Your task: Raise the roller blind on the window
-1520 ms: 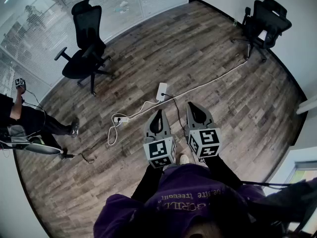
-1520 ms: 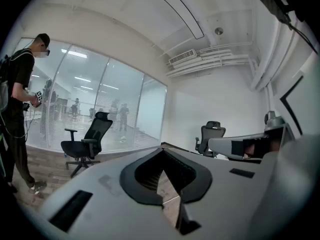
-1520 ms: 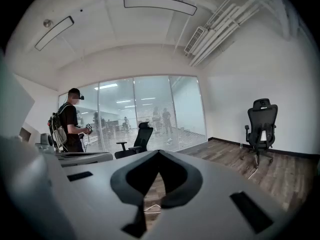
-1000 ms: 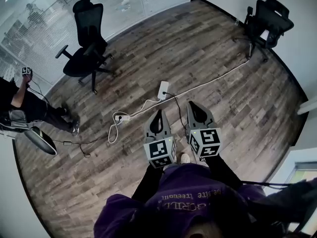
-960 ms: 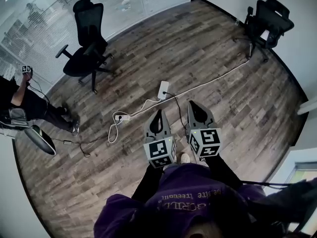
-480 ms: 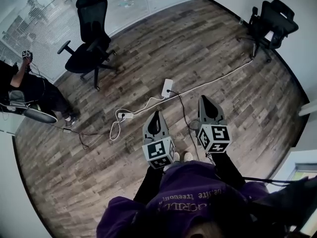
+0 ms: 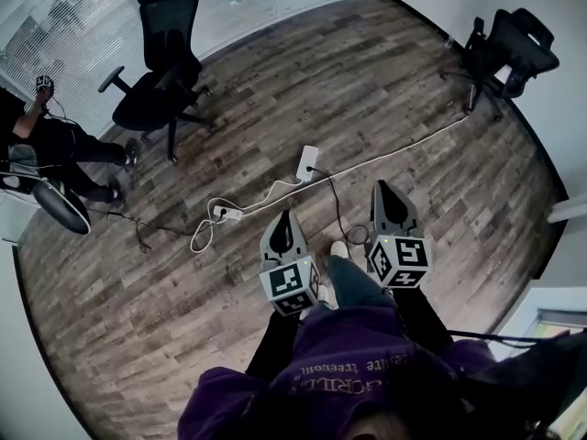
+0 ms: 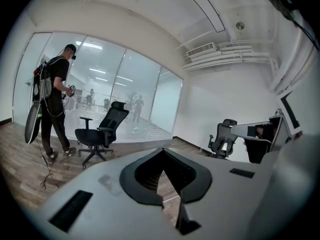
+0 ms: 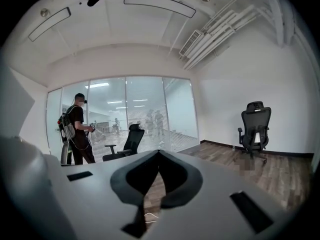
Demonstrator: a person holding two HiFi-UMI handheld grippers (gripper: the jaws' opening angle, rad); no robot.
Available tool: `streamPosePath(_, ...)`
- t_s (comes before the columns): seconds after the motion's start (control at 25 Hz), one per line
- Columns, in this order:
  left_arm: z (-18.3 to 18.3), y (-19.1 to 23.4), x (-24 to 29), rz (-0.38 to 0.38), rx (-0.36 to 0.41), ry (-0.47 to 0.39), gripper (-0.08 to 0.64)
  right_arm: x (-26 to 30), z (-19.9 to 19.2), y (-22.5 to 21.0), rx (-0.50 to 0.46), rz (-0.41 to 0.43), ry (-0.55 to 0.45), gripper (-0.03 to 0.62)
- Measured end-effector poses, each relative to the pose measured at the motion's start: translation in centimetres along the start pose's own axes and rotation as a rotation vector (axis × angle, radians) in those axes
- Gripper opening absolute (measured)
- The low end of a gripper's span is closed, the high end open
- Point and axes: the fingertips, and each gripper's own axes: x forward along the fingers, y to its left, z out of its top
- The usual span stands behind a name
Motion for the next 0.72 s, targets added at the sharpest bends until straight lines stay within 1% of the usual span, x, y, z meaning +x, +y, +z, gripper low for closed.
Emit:
streamPosePath(0.08,0.8,-0.1,1.7,-0.001,-0.001,-0.004,0.002,1.7,0.2,-0.7,-0.004,0.004,0.001,-0.002)
streamPosePath(0.24,1.7,0.4,6.3,0.024,0.032,0.000,0.002,6.6,1.2,-2.3,-0.005,0.023,0.004,-0.002)
streamPosePath(0.44,5.3,-0.3,13.2,0.023,0.035,-0.027,0.002,13.5,3.6,-4.0,-0.024,0.066,0.001,-0.002)
streamPosePath(0.56,6.1,-0.9,16.5,0.033,0.041,-0.037,0.002,16.2,4.1,-5.3,-0.026,0.095,0.010,-0.002)
streamPosePath(0.72,7.1,-1.2,20.3,0.031,0.005,-0.028,0.002,20.0,4.3,-6.7,-0.019,0.115,0.023,-0.002)
